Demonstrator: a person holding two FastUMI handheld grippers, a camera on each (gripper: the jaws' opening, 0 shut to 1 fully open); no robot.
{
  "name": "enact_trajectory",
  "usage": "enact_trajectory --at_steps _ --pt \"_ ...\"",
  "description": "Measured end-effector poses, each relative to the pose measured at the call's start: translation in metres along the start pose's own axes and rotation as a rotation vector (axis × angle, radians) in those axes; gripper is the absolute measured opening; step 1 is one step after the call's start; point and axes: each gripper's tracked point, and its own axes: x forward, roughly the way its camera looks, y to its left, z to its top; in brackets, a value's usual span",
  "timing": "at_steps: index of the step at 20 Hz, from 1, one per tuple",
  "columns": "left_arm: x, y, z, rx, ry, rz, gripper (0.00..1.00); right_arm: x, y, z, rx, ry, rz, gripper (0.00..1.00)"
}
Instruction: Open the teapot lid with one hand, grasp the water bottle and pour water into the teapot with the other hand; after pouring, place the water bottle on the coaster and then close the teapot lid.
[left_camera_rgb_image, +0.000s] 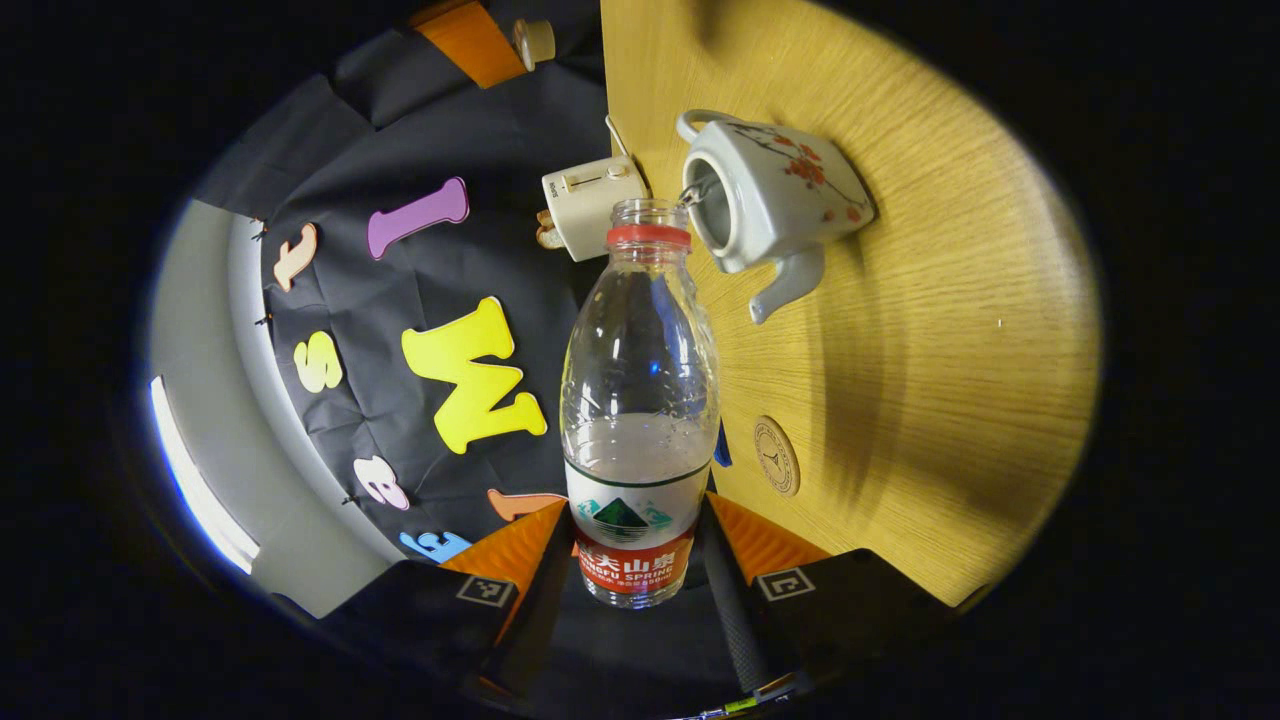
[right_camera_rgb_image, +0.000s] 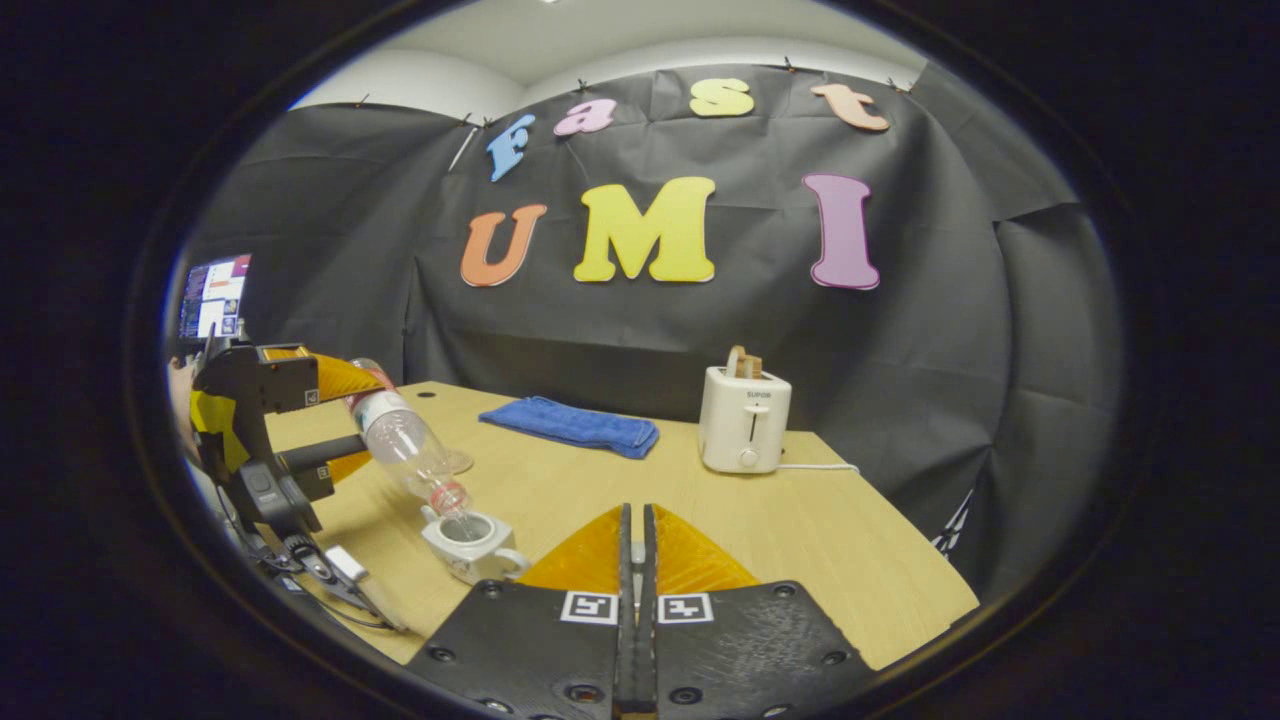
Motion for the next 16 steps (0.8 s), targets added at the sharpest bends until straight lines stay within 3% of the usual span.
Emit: enact_trajectory --at_steps 9,12,14,16 --pt "-0.001 0.007 0.003 0.063 0.015 0.038 0.73 0.001 0.002 -0.004 0.01 0.002 0.016 0.0" --pt "0.0 0.037 0.004 0.166 0.021 0.112 0.73 0.002 0.003 -0.004 0.017 0.001 0.028 0.0" --pt "0.003 0.027 -0.008 0.121 0.035 0.072 0.76 0.002 0.004 -0.005 0.026 0.001 0.036 0.0" --pt "0.001 0.033 -0.001 0.163 0.026 0.081 0.73 0.001 0.003 -0.005 0.029 0.001 0.037 0.0"
